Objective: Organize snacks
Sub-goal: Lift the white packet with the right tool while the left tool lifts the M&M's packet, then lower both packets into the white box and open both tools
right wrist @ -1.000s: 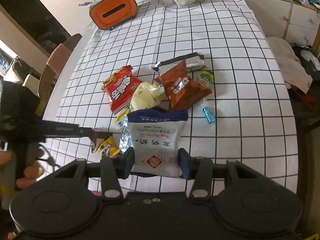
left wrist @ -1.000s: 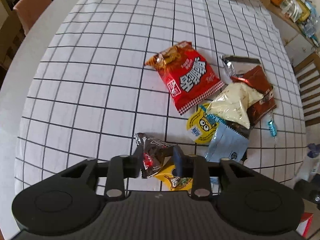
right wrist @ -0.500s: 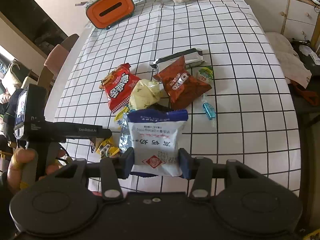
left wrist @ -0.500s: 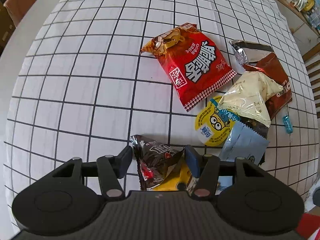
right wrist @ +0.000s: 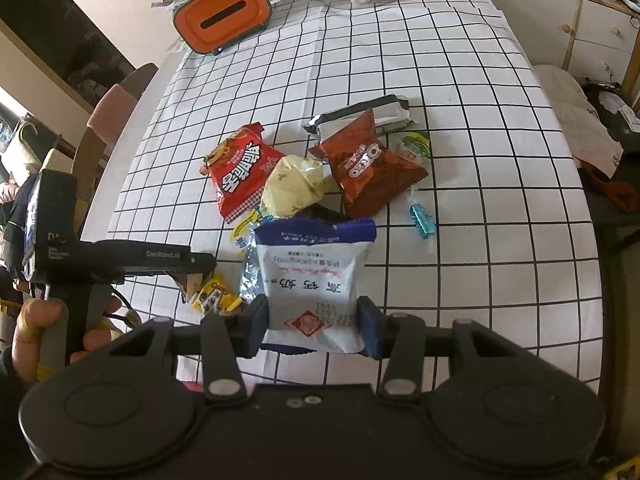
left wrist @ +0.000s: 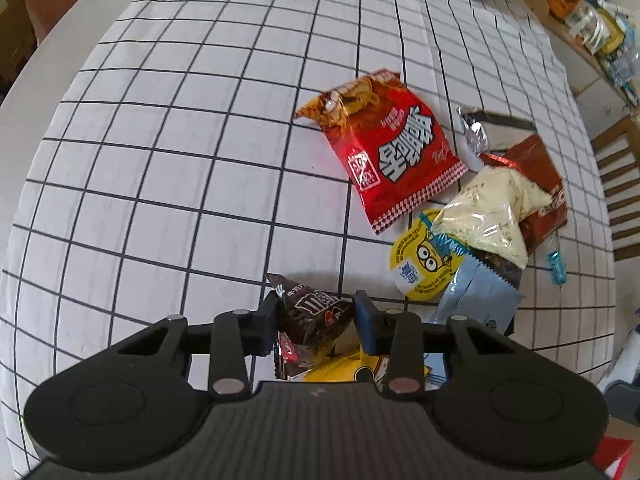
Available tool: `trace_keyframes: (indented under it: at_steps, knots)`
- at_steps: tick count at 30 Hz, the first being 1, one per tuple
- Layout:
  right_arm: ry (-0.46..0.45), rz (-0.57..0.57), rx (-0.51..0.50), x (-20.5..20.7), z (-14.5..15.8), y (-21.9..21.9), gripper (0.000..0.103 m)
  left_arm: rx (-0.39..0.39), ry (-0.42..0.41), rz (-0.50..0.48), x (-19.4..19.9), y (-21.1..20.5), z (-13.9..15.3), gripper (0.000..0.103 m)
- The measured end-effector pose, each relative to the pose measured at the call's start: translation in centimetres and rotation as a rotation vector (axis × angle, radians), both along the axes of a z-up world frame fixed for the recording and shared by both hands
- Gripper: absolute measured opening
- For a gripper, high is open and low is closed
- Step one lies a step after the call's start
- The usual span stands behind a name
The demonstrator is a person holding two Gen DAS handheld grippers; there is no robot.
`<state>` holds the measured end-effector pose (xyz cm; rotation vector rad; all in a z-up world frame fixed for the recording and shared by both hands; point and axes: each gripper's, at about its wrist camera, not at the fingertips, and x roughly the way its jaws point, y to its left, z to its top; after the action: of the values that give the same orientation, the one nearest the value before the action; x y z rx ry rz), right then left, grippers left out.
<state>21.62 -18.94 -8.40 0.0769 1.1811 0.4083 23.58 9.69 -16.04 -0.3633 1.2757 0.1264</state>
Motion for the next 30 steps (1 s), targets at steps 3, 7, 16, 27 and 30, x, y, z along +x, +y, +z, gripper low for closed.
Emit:
trace_keyframes:
  at_steps: [3, 7, 16, 27, 30]
  knots:
    - [-0.004, 0.01, 0.01, -0.3, 0.4, 0.0, 0.046, -0.009, -0.021, 0.015, -0.6, 0.6, 1.2, 0.038]
    - [-0.012, 0.03, 0.027, -1.1, 1.3, -0.1, 0.046, -0.007, -0.049, 0.021, -1.8, 0.7, 3.0, 0.038]
    - [-0.035, 0.101, 0.072, -4.0, 4.1, -1.2, 0.046, 0.025, -0.112, 0.001, -5.7, -1.3, 8.4, 0.038]
    - [-0.018, 0.199, 0.075, -8.5, 4.9, -3.0, 0.046, 0.067, -0.132, -0.058, -11.9, -6.4, 12.6, 0.038]
    - [-0.001, 0.222, 0.068, -9.7, 4.3, -3.4, 0.046, 0.072, -0.125, -0.085, -13.5, -8.3, 12.6, 0.038]
